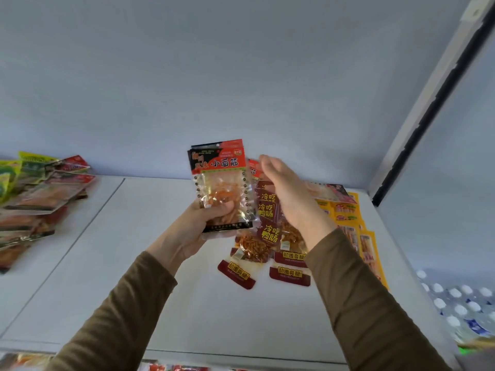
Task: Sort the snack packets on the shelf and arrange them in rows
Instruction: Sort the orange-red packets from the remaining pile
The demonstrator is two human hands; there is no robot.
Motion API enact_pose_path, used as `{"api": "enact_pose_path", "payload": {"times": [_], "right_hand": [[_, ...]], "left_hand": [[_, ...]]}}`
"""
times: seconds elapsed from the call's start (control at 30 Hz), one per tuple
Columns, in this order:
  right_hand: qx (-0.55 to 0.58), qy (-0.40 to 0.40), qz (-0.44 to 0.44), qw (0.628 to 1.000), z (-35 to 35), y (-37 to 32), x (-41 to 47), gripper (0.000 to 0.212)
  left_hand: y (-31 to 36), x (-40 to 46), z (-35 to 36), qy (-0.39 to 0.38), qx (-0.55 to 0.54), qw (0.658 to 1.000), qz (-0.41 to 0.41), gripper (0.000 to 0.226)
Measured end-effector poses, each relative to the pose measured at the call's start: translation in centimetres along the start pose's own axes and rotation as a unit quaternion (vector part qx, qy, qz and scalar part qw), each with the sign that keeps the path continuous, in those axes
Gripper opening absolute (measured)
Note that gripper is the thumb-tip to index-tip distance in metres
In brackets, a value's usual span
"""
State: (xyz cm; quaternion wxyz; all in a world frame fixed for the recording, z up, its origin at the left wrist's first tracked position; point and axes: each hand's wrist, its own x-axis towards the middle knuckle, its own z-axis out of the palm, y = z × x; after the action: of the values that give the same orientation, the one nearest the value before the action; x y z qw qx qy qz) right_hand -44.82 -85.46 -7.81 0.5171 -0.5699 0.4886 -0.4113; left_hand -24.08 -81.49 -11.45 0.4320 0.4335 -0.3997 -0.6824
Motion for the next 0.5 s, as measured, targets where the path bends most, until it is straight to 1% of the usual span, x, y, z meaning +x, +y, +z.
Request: {"api": "enact_pose_path", "payload": {"times": [0.03,0.07,0.1,0.13,0.17,0.2,0.23,0.27,0.3,0.37,0.4,0.43,0.47,0.5], "right_hand": [[-0.081,0.043,-0.016,0.996,-1.4,0.3,0.0,0.081],[-0.162,0.088,-0.020,0.983,-3.1,0.8,0.1,0.083],[-0.251,0.126,-0.012,0.960,-4.9,1.6,0.4,0.085],[-0.341,0.144,0.007,0.929,-6.5,2.4,0.8,0.088],[-0.416,0.138,0.035,0.898,-7.8,3.2,1.2,0.093],[-0.459,0.117,0.066,0.878,-8.7,3.9,1.7,0.096],[-0.471,0.099,0.092,0.872,-9.2,4.5,2.1,0.096],[-0.467,0.090,0.105,0.874,-9.4,5.2,2.3,0.089],[-0.463,0.094,0.099,0.876,-9.5,5.9,2.4,0.076],[-0.479,0.140,0.058,0.864,-9.5,6.8,2.6,0.045],[-0.479,0.177,0.036,0.859,-9.3,6.9,2.5,0.035],[-0.457,0.214,0.011,0.863,-9.1,6.8,2.3,0.030],[-0.407,0.245,-0.020,0.880,-8.9,6.6,2.1,0.028],[-0.335,0.269,-0.059,0.901,-8.6,6.1,1.9,0.028]], "left_hand": [[-0.3,-0.1,-0.3,0.004,-0.008,1.000,-0.001,0.047],[-0.5,-0.2,-0.6,0.006,-0.014,1.000,-0.004,0.048],[-0.7,-0.2,-0.8,0.011,-0.019,1.000,-0.009,0.048],[-0.9,-0.2,-0.9,0.017,-0.024,0.999,-0.014,0.048],[-1.1,-0.2,-0.8,0.024,-0.029,0.999,-0.020,0.049],[-1.2,-0.1,-0.7,0.031,-0.033,0.999,-0.026,0.051],[-1.2,-0.1,-0.5,0.036,-0.035,0.998,-0.031,0.053],[-1.2,-0.1,-0.3,0.038,-0.035,0.998,-0.036,0.055],[-1.1,-0.1,-0.1,0.036,-0.036,0.998,-0.040,0.056],[-1.0,-0.1,0.2,0.030,-0.040,0.998,-0.045,0.056],[-1.0,-0.2,0.3,0.028,-0.042,0.998,-0.048,0.055],[-0.9,-0.2,0.4,0.027,-0.042,0.997,-0.051,0.054],[-0.9,-0.3,0.5,0.027,-0.043,0.997,-0.054,0.054],[-0.9,-0.3,0.5,0.026,-0.044,0.997,-0.059,0.054]]}}
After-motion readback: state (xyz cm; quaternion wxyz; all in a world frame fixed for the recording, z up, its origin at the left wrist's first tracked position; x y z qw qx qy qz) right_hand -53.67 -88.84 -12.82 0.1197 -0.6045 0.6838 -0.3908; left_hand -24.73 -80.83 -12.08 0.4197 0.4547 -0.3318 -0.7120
